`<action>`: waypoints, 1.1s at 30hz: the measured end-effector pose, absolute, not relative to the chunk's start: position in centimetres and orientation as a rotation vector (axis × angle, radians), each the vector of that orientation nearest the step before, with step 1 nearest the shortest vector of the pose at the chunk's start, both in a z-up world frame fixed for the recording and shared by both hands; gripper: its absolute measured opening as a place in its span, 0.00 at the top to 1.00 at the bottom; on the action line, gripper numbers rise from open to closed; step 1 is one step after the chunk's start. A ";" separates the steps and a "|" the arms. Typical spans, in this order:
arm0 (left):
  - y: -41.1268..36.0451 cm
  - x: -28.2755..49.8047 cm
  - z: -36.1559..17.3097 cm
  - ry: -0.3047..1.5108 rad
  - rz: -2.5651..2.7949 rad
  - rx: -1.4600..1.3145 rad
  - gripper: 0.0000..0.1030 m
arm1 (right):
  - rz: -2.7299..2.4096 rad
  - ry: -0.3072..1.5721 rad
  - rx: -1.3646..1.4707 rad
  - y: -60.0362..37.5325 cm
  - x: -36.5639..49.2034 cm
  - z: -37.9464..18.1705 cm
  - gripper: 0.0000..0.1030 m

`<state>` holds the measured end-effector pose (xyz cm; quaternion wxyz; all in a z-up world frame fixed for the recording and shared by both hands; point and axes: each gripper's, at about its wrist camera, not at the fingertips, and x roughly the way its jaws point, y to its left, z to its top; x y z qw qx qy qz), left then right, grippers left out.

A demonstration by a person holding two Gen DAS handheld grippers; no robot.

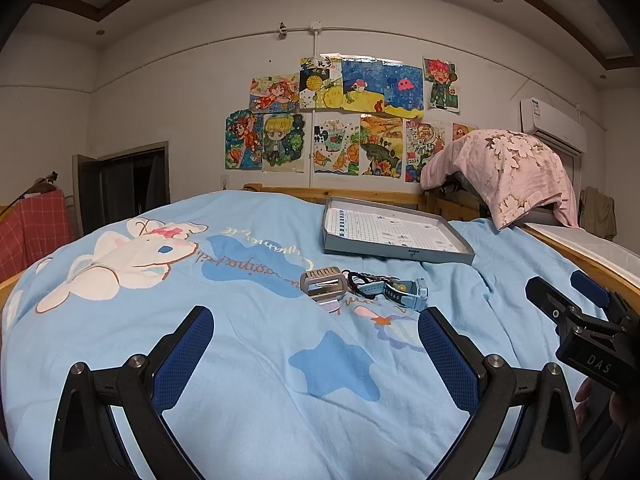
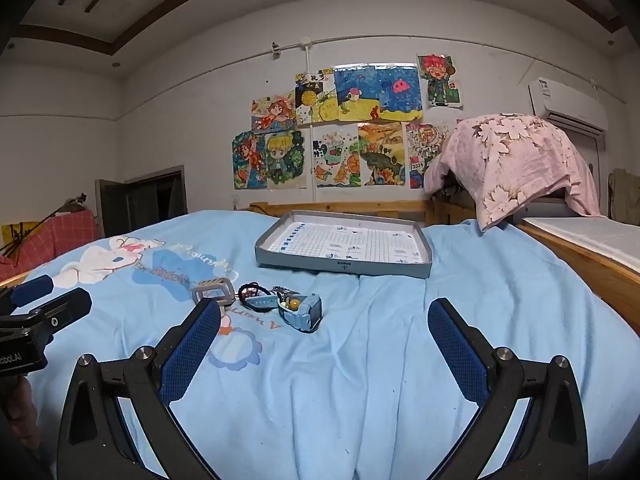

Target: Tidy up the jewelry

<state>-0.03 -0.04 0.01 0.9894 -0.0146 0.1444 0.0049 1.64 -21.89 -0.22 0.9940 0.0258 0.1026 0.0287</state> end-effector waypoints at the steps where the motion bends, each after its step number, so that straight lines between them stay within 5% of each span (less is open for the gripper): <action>1: 0.0 0.0 0.0 0.290 0.010 -0.030 0.00 | 0.057 0.205 0.050 -21.8 1.7 -0.3 0.01; 33: -0.1 -0.1 0.0 0.286 0.011 -0.028 0.00 | 0.054 0.210 0.054 -21.6 1.6 -0.2 0.01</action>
